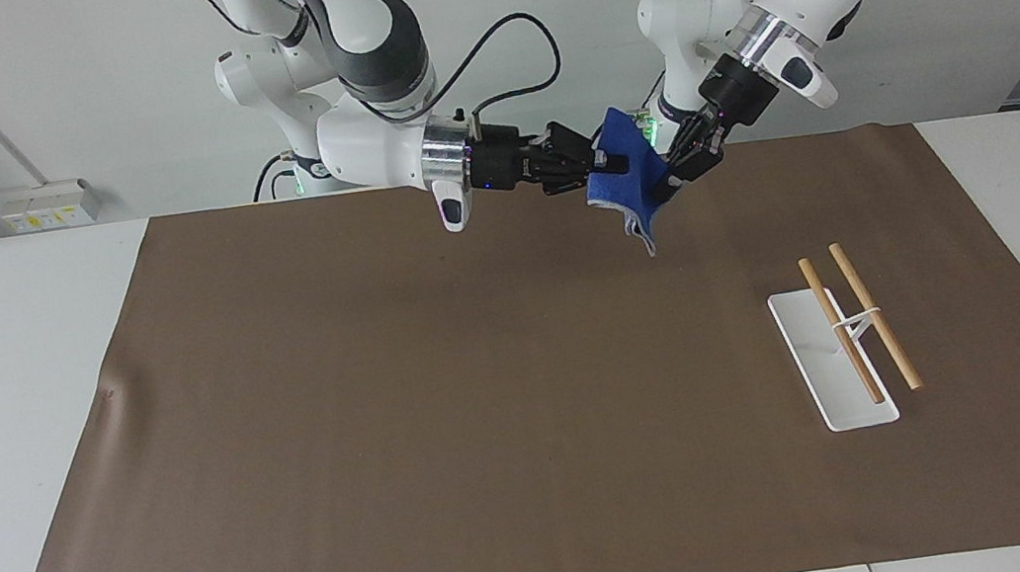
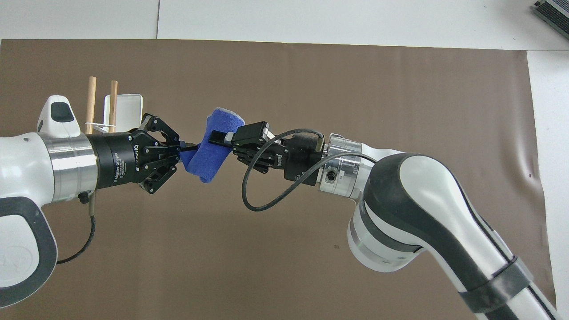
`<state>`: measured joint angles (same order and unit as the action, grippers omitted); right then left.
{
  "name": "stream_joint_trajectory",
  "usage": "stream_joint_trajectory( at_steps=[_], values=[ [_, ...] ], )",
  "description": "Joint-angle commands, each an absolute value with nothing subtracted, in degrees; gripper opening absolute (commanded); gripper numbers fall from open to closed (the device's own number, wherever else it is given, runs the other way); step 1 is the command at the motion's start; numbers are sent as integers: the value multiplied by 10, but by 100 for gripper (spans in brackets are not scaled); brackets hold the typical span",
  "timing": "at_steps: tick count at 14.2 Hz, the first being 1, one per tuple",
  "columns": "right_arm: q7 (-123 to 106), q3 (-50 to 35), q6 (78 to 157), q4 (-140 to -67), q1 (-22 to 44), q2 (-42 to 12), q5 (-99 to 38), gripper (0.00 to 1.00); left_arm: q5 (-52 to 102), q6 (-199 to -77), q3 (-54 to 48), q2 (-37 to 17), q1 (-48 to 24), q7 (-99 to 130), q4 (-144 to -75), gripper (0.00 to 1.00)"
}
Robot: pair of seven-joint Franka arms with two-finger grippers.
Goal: Right arm passes towel to left arm to hang
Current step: 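Open the right gripper and withdraw while the left gripper pulls the towel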
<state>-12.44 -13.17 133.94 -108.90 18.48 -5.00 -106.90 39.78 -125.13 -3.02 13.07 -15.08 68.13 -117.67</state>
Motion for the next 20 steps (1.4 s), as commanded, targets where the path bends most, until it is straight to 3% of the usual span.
stream_joint_trajectory(
  at_steps=[1, 2, 7, 12, 16, 20],
  values=[
    [-137, -133, 1379, -1093, 185, -46, -1035, 74, 401, -1225, -19, 146, -147, 687, -1187, 0],
    [-133, -132, 1389, -1093, 185, -41, -994, 100, 401, -1223, -19, 146, -127, 688, -1187, 0],
    [-121, -127, 1394, -1092, 157, -43, -699, 100, 393, -1229, -19, 142, -110, 690, -1183, 0],
    [-14, -127, 1413, -1094, 120, -52, -373, 100, 259, -1270, -21, 124, -111, 685, -1182, 0],
    [128, -125, 1386, -1092, 104, -53, -145, 100, 225, -1320, -19, 51, -83, 655, -1147, 0],
    [174, -124, 1283, -1071, 65, -41, 3, 100, 211, -1331, -17, -17, -60, 557, -1098, 0]
  ],
)
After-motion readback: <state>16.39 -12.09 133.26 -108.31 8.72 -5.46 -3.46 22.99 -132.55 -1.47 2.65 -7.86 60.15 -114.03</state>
